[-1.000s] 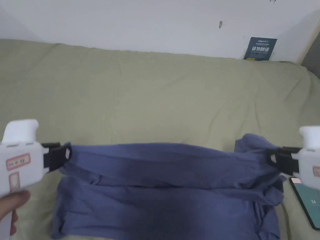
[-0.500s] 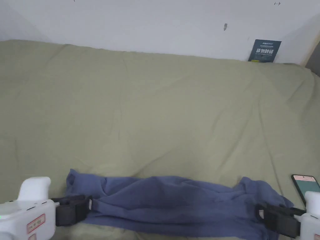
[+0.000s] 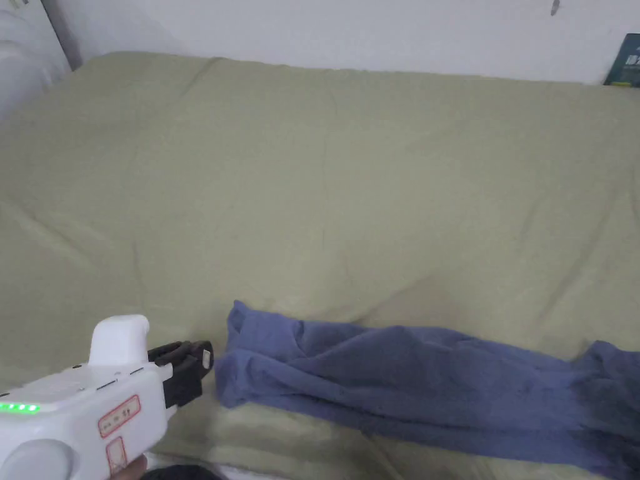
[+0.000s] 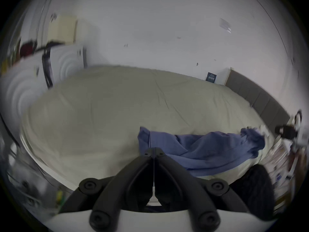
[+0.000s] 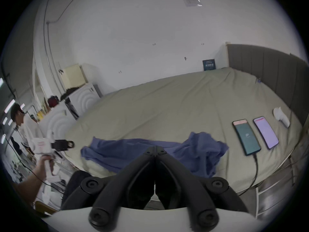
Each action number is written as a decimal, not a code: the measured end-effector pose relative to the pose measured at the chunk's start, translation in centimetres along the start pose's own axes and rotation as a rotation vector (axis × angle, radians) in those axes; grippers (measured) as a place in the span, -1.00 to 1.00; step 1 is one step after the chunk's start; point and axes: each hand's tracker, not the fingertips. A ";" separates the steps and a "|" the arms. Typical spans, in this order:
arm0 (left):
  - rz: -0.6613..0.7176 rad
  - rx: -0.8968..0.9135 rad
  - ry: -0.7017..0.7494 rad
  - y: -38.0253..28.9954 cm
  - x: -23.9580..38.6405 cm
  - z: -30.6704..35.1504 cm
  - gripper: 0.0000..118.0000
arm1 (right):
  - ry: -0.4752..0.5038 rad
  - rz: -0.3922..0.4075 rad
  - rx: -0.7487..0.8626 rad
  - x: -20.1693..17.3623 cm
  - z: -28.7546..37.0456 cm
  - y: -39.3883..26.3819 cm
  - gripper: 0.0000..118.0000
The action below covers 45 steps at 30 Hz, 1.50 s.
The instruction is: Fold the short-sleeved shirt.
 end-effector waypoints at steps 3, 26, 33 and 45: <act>0.277 -0.105 -0.252 0.8 -3.0 -2.0 0.19 | -0.013 0.060 -0.013 -2.0 0.9 0.2 -1.00; 0.564 -0.402 -0.432 0.3 -4.4 -16.0 -0.89 | 0.066 -0.126 -0.036 -0.5 1.6 -0.2 -1.00; 0.484 -0.233 -0.279 2.8 -3.8 -11.1 -0.88 | 0.047 -0.086 -0.062 -1.1 1.6 0.4 -1.00; -0.229 -0.133 0.224 6.0 8.1 -6.9 -0.88 | 0.096 -0.108 -0.062 -0.3 2.2 -0.6 -1.00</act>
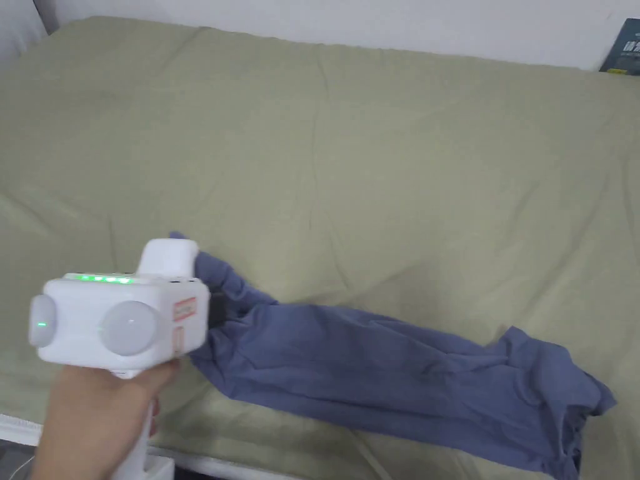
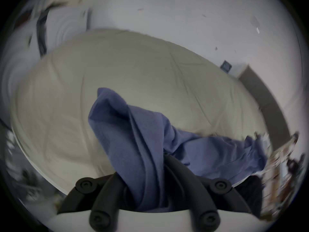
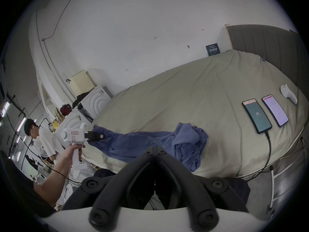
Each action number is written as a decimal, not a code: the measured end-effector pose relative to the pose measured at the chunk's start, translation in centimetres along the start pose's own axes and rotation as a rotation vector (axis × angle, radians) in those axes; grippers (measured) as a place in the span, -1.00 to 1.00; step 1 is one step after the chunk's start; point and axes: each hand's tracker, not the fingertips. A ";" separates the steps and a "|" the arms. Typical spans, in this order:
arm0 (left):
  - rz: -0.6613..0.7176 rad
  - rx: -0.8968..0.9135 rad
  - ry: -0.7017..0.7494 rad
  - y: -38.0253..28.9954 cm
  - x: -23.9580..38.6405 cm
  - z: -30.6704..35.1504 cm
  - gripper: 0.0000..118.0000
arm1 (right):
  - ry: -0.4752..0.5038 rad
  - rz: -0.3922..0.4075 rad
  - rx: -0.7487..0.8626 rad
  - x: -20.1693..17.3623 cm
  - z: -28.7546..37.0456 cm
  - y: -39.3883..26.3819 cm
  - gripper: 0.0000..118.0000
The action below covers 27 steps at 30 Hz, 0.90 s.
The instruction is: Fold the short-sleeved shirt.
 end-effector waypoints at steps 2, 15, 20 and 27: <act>-0.078 0.040 -0.035 -0.5 4.5 -0.5 -0.88 | 0.007 -0.003 0.016 -0.4 0.1 -0.4 -1.00; 0.025 0.034 -0.358 -4.0 11.7 -4.5 0.98 | 0.048 -0.039 0.065 -0.2 2.9 -2.0 -1.00; 0.339 0.190 -0.705 -3.1 4.2 2.3 0.97 | 0.048 -0.054 0.069 0.3 3.2 -1.8 -1.00; 0.274 0.058 -0.478 -3.9 2.1 -2.7 -1.00 | 0.046 -0.052 0.048 0.0 1.6 -2.2 -1.00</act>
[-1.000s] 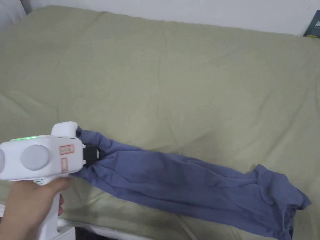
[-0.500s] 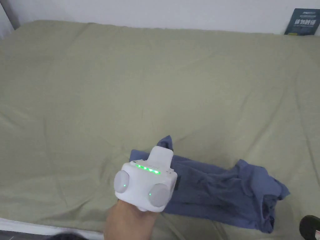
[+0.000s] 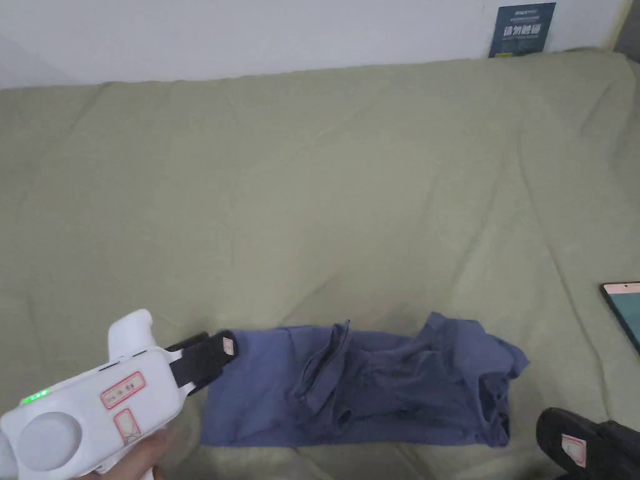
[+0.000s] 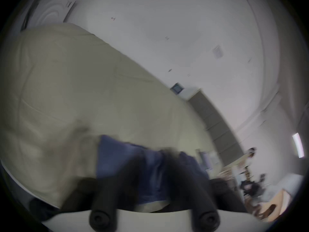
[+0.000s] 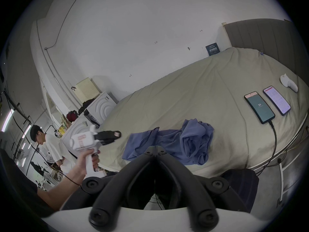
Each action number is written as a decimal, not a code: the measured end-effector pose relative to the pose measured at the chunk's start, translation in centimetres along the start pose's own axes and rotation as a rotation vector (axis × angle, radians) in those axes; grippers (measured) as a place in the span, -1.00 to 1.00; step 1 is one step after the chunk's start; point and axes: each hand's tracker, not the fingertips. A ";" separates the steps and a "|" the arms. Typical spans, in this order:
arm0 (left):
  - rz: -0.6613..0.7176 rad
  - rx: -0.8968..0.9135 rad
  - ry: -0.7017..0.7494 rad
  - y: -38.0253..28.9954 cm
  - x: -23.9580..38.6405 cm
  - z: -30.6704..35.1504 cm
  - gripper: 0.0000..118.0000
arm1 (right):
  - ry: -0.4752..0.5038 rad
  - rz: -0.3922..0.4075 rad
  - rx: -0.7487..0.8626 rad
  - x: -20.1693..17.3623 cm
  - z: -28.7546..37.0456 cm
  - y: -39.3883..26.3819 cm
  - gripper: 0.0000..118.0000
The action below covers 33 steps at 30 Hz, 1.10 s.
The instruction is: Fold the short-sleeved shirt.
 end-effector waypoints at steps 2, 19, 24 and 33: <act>0.017 -0.099 0.013 -1.2 0.8 -3.8 -1.00 | 0.005 -0.003 0.002 -0.3 0.1 -0.1 -1.00; -0.485 0.042 0.181 -1.4 8.8 1.6 -1.00 | -0.055 0.091 0.007 -0.2 -1.3 0.5 -1.00; -0.425 0.014 0.201 -0.9 5.2 3.7 -1.00 | 0.004 0.048 -0.026 -0.6 -3.5 -0.1 -1.00; 0.256 -0.079 -0.332 1.5 -9.5 1.0 1.00 | 0.044 0.085 -0.070 -2.3 -4.0 -0.7 -1.00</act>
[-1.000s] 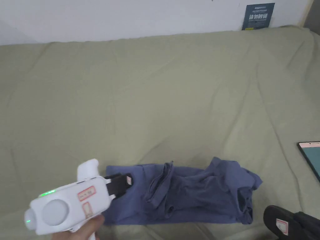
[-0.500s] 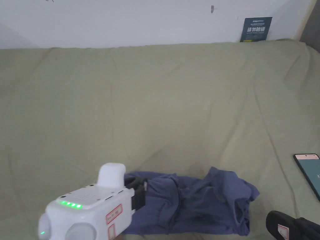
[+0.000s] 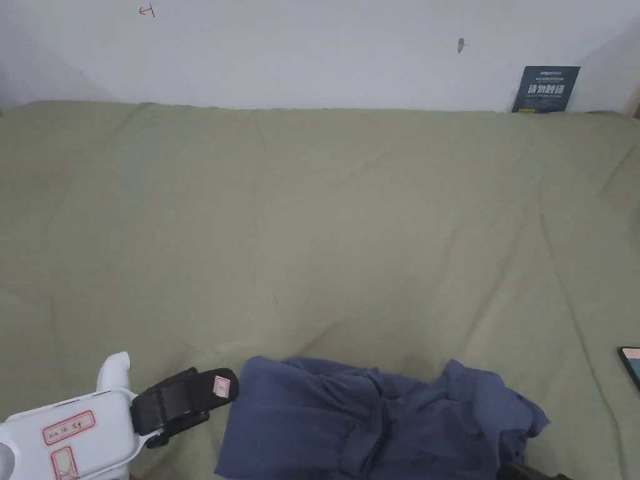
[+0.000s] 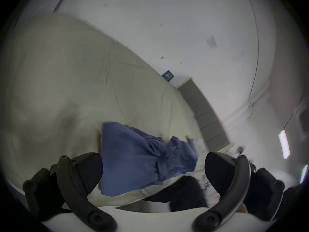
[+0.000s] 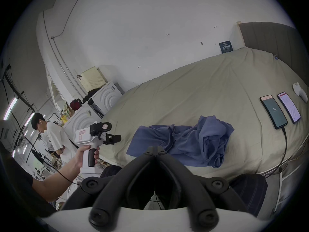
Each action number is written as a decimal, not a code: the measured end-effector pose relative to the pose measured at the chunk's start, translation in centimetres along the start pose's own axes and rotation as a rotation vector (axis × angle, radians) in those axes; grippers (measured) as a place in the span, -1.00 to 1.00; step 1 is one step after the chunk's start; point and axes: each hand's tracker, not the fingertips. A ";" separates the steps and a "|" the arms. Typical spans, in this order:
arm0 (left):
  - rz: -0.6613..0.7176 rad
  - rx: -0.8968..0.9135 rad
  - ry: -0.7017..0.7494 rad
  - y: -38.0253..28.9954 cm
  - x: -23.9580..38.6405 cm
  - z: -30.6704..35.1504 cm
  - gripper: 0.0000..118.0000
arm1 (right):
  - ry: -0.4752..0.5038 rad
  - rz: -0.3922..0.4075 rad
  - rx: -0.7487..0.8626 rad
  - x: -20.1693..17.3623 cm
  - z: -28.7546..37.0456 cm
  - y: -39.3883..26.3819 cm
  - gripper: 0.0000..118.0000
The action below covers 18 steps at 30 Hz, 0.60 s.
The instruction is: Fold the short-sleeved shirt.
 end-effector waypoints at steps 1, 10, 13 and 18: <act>0.061 -0.044 -0.030 0.5 -2.1 -0.6 1.00 | -0.001 -0.002 -0.003 0.0 0.0 0.0 -1.00; 0.255 -0.264 -0.348 -3.2 -5.5 -7.9 1.00 | 0.000 -0.013 0.009 -0.7 -0.1 0.8 -1.00; 0.202 -0.248 -0.267 -3.4 -4.3 -9.5 0.82 | -0.016 -0.014 0.008 -0.7 -0.6 0.9 -1.00; 0.216 -0.186 -0.012 -4.8 -4.2 -10.2 -0.84 | 0.000 -0.024 0.020 -0.7 -0.6 1.0 -1.00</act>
